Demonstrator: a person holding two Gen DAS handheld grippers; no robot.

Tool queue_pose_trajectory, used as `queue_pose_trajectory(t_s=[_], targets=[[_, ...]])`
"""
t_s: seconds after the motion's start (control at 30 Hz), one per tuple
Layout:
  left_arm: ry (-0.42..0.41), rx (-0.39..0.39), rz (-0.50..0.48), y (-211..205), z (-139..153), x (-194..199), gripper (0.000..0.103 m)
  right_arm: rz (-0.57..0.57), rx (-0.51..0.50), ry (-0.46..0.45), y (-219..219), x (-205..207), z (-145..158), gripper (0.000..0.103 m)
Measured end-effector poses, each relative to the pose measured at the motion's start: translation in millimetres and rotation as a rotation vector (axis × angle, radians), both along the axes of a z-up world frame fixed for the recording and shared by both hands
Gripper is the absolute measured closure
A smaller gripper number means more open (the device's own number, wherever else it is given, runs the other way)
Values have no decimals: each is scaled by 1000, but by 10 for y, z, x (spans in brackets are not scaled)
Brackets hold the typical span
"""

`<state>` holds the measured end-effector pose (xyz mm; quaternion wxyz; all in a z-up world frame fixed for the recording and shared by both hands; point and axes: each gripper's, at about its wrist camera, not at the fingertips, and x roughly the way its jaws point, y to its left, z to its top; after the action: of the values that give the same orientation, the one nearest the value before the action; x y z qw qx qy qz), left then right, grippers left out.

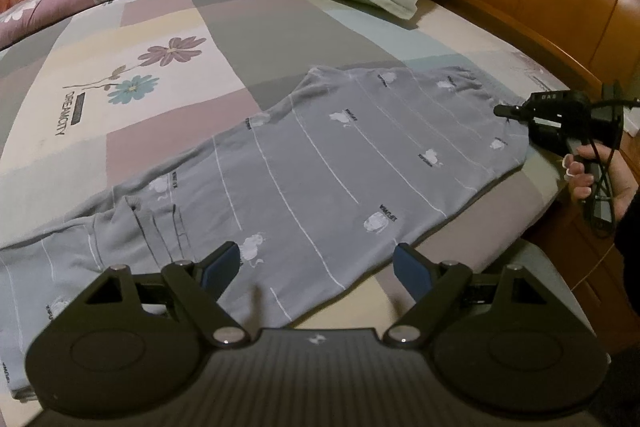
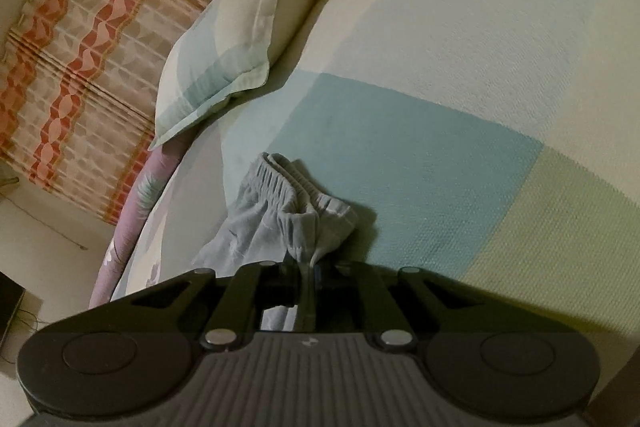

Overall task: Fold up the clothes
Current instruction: 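Close the right tool on the grey pants' waistband, then lift the grey pants by the waistband with the right tool toward the grey top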

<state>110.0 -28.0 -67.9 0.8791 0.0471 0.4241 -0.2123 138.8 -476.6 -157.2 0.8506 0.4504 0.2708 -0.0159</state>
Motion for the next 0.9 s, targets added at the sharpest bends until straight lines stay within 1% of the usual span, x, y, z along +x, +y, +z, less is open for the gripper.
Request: queue_pose_trajectory(t_s=[0.23, 0.33, 0.43, 0.5, 0.53, 0.57, 0.6, 0.67, 0.77, 0.9], targets=[[12, 6, 2, -17, -25, 24, 19, -4, 1, -49, -3, -5, -32, 93], [17, 12, -6, -41, -40, 32, 19, -6, -4, -70, 16, -17, -25, 87], [23, 19, -9, -59, -56, 39, 19, 4, -6, -95, 49, -22, -1, 74], [27, 19, -8, -60, -64, 49, 19, 17, -11, -113, 82, -22, 29, 58], [29, 19, -7, -57, -66, 54, 19, 28, -15, -121, 103, -17, 49, 53], [30, 20, -5, -52, -67, 58, 19, 43, -23, -124, 134, -2, 81, 42], [31, 20, -3, -47, -68, 63, 19, 56, -32, -120, 167, 10, 115, 35], [35, 17, 1, -31, -74, 73, 19, 89, -52, -120, 226, 33, 163, 27], [44, 14, 8, -15, -100, 93, 19, 115, -73, -149, 246, 41, 151, 25], [52, 12, 6, -21, -116, 113, 19, 129, -64, -195, 204, 97, 120, 26]])
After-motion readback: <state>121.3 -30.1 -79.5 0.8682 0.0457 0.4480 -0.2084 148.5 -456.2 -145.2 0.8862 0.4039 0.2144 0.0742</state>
